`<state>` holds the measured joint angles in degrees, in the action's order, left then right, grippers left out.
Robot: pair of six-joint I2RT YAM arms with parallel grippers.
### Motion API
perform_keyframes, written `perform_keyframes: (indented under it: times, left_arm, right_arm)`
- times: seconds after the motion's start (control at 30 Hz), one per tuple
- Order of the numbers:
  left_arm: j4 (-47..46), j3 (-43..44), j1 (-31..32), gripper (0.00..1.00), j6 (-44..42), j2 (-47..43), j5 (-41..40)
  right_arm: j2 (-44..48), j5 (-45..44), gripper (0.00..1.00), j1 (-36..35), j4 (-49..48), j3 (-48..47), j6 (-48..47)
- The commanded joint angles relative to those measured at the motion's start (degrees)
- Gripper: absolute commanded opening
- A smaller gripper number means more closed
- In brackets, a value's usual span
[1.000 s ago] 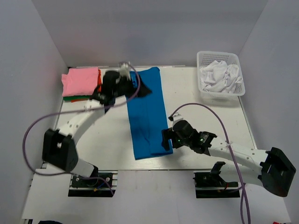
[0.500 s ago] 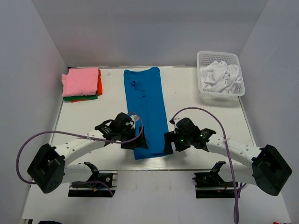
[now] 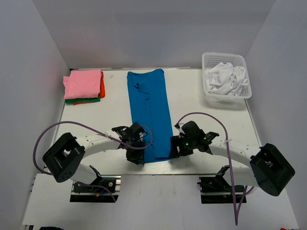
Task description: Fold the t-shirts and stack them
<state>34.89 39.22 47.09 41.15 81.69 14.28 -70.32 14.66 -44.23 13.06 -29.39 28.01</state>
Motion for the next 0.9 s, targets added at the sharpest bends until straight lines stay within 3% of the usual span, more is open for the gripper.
perform_keyframes:
  times: [0.0, 0.13, 0.17, 0.2, 0.23, 0.27, 0.4, 0.53, 0.73, 0.87]
  left_arm:
    - [-1.85, -2.13, 0.99, 0.42, -1.33, 2.15, -3.81]
    - [-5.35, -2.13, 1.51, 0.24, -1.33, 3.3, -3.83]
    - [-6.58, -2.13, 1.51, 0.21, -1.33, 3.3, -3.82]
    - [-7.29, -2.13, 1.51, 0.14, -1.33, 3.3, -3.82]
    - [-7.3, -2.13, 1.51, 0.0, -1.33, 3.3, -3.82]
    - [-6.08, -0.74, 1.51, 0.0, -1.33, 3.3, -5.48]
    - [-3.69, 0.32, 1.51, 0.0, -1.33, -0.82, -7.96]
    - [-2.21, 2.25, 1.51, 0.0, -1.33, -3.55, -9.45]
    - [-0.35, 6.12, 0.9, 0.0, -0.8, -4.61, -10.94]
    - [-0.88, 8.67, 0.28, 0.0, 0.33, -6.02, -17.0]
  right_arm:
    - [-0.95, 1.86, 0.68, 0.11, -0.31, 1.0, -0.15]
    - [-1.22, 2.05, 0.5, 0.2, -1.63, 1.88, 0.38]
    - [-1.57, 1.0, 0.38, 0.19, -1.72, 1.88, 0.38]
    - [-2.0, 0.73, 0.32, 0.28, -1.63, 1.88, 0.38]
    - [-2.18, 0.38, 0.26, 0.02, -1.63, 1.62, 0.55]
    - [-2.27, -0.58, 0.16, 0.19, -1.11, 0.92, 0.64]
    - [-0.09, -3.84, 0.0, 0.2, -1.02, -0.67, 0.47]
    - [2.38, -9.8, 0.0, 0.46, -1.63, -2.34, 0.47]
    - [5.37, -11.48, 0.0, 0.2, -5.05, -4.09, -2.6]
    - [3.62, -14.39, 0.0, 0.28, -6.99, -7.52, -3.92]
